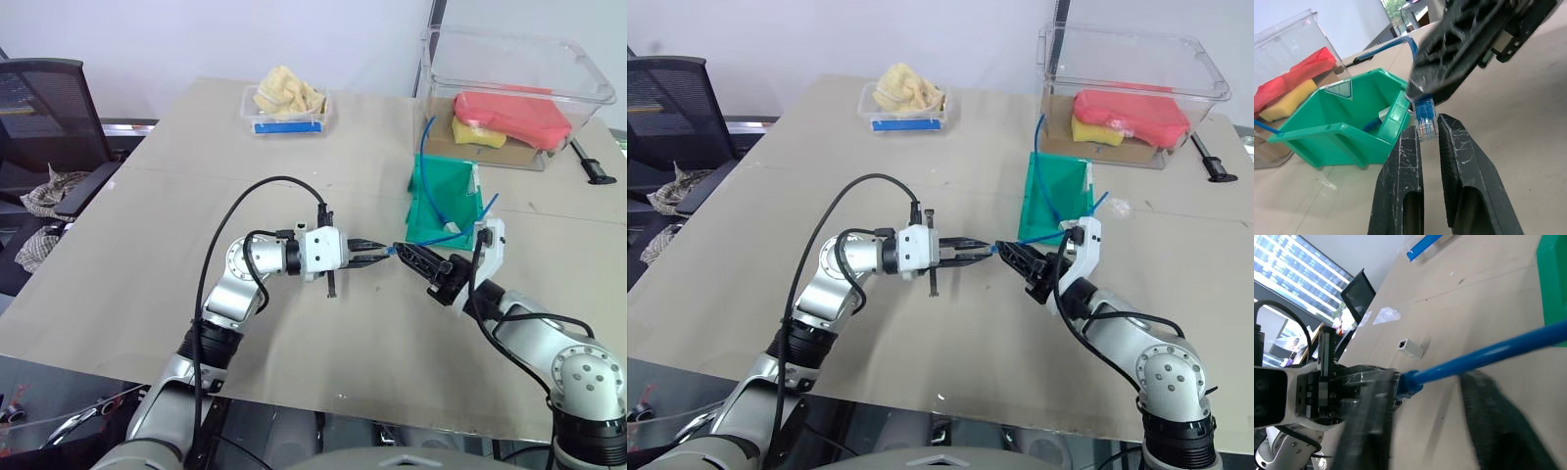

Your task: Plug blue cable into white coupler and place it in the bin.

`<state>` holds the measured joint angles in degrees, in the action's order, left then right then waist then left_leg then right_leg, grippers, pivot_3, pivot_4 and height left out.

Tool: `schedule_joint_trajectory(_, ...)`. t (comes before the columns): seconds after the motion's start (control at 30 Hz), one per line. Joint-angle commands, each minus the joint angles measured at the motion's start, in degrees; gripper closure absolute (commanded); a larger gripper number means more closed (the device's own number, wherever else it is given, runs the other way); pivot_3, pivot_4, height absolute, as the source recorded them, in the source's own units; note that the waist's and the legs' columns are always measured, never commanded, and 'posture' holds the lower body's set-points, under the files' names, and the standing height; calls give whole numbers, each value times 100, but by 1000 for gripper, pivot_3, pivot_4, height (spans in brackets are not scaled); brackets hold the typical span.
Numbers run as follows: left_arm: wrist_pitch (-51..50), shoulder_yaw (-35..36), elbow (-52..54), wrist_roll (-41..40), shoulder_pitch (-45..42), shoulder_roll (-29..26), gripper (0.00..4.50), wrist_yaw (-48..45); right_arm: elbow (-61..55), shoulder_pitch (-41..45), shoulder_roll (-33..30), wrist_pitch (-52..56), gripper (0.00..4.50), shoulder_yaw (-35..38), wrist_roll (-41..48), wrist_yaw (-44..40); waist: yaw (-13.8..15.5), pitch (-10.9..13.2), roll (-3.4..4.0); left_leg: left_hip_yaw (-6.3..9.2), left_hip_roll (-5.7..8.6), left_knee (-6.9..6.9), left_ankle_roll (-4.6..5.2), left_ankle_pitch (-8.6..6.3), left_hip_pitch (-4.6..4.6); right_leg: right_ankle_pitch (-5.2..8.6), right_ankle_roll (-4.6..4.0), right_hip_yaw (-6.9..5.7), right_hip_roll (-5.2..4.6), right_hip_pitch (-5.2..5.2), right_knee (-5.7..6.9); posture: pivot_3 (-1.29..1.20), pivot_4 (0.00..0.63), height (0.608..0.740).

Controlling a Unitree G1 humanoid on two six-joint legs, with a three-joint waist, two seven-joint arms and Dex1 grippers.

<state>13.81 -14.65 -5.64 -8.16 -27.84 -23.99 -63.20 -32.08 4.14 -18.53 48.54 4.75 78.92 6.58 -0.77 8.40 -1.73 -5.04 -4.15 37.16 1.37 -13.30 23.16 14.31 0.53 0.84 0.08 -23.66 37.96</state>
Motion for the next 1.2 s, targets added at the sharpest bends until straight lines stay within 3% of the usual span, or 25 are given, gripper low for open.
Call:
schedule_joint_trajectory(0.03, 37, 33, 313, -44, -13, -3, 4500, 98, -132, -63, -34, -77, 4334, -65, -50, -55, 0, 0, 0, 0, 0, 0, 0, 0, 0, 0, 0, 0, 0, 0, 0, 0, 150, 740)
schedule_joint_trajectory(0.17, -104, 58, 416, -104, 35, -5, 4500, 130, -141, -91, -46, -121, 4334, -123, -140, -107, 1, 0, 0, 0, 0, 0, 0, 0, 0, 0, 0, 0, -5, 0, 0, 0, 150, 740)
schedule_joint_trajectory(0.23, -397, 115, 546, -253, 83, -28, 3495, 135, -144, -96, -19, -173, 4500, -127, -150, -125, -1, 0, 0, 0, 0, 0, 0, 0, 0, 0, 0, -1, -6, 0, 0, 0, 150, 740)
schedule_joint_trajectory(0.27, -499, 136, 606, -299, 101, -42, 3363, 141, -148, -100, -12, -195, 4500, -132, -156, -130, 0, 0, 0, 1, -1, 0, 0, 0, 0, 0, 0, -1, -6, 0, 0, 0, 150, 740)
schedule_joint_trajectory(0.3, -702, 190, 696, -369, 141, -79, 2766, 179, -150, -106, 4, -217, 4500, -131, -152, -132, -1, 0, 0, 1, -1, 0, 0, 0, 1, 0, 0, -1, -8, -1, 0, 0, 150, 740)
schedule_joint_trajectory(0.37, -1092, 294, 878, -489, 217, -139, 2027, 281, -150, -116, 21, -244, 4500, -135, -150, -137, -5, 0, 0, 1, -1, 0, 0, 0, 2, 0, 0, -1, -8, -2, 0, 0, 150, 740)
schedule_joint_trajectory(0.47, -2308, 695, 1357, -1061, 465, -421, 522, 467, -149, -178, 13, -291, 4500, -105, -182, -198, -20, 0, 1, 1, -4, -2, 0, 0, 1, 1, 1, 1, -10, -3, 0, 0, 150, 740)
schedule_joint_trajectory(0.53, -3042, 980, 1630, -1464, 625, -627, 22, 568, -171, -242, -12, -340, 4500, -43, -183, -259, -35, 1, 1, 3, -10, -3, 0, 0, 2, 1, 0, 0, -8, -8, 1, 0, 150, 740)
schedule_joint_trajectory(0.7, -4061, 2001, 1448, -1862, 924, -1218, 22, 1031, -346, -404, -129, -569, 4500, 116, -357, -473, -23, 3, 2, 7, -10, -6, -1, 0, 1, 2, 1, -6, -9, -9, 2, 0, 150, 740)
schedule_joint_trajectory(0.8, -4263, 2201, 1077, -1861, 955, -1527, 22, 925, -492, -443, -223, -599, 4500, 110, -440, -544, -5, 4, 2, 2, -5, -6, -1, 0, 1, 2, 1, -4, -14, -9, -1, 0, 150, 740)
schedule_joint_trajectory(1.0, -3724, 1843, -195, -1377, 472, -1746, 22, 465, -744, -373, -469, -576, 4500, 34, -563, -647, 29, 6, -1, 1, -4, -5, -1, 0, 3, 6, -8, -7, -20, -10, -2, 0, 150, 740)
schedule_joint_trajectory(1.2, -2605, 1258, -1931, -631, -531, -1481, 22, 57, -1039, -397, -471, -654, 4500, 6, -614, -392, 20, 4, -4, 6, -2, 2, -1, 0, 37, -8, -17, -12, -15, -37, -2, 0, 150, 740)
